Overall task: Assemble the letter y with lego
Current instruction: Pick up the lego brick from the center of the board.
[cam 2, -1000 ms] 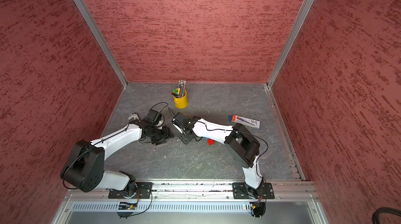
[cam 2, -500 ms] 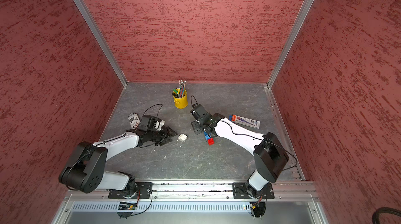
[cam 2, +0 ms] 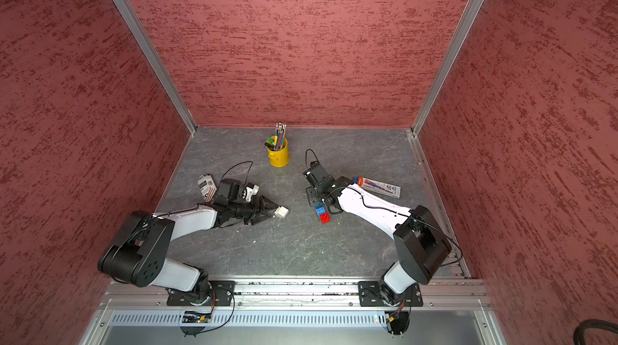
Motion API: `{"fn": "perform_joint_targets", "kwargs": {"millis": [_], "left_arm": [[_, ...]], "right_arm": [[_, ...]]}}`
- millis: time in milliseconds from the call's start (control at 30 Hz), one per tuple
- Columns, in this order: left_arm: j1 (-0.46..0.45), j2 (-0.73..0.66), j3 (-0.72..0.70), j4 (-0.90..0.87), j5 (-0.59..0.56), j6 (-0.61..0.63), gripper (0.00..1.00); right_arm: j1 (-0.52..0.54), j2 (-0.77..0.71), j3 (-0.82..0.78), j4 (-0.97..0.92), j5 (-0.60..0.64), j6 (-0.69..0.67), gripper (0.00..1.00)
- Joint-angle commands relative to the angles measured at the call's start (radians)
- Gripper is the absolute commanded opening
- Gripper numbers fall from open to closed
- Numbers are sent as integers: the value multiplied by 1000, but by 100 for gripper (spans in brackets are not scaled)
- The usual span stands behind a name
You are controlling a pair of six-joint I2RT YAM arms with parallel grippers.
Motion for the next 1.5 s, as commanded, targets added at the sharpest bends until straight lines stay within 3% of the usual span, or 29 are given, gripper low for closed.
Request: {"fn": "perform_joint_targets", "kwargs": {"millis": [0, 1033, 1467], "left_arm": [[-8, 13, 7, -33, -5, 46, 65], [-48, 111, 30, -56, -86, 90, 63], [-48, 116, 30, -84, -119, 93, 54]], "right_arm": [[-6, -34, -8, 28, 27, 20, 58], [-8, -48, -63, 40, 23, 43, 55], [-7, -54, -69, 37, 23, 42, 55]]}}
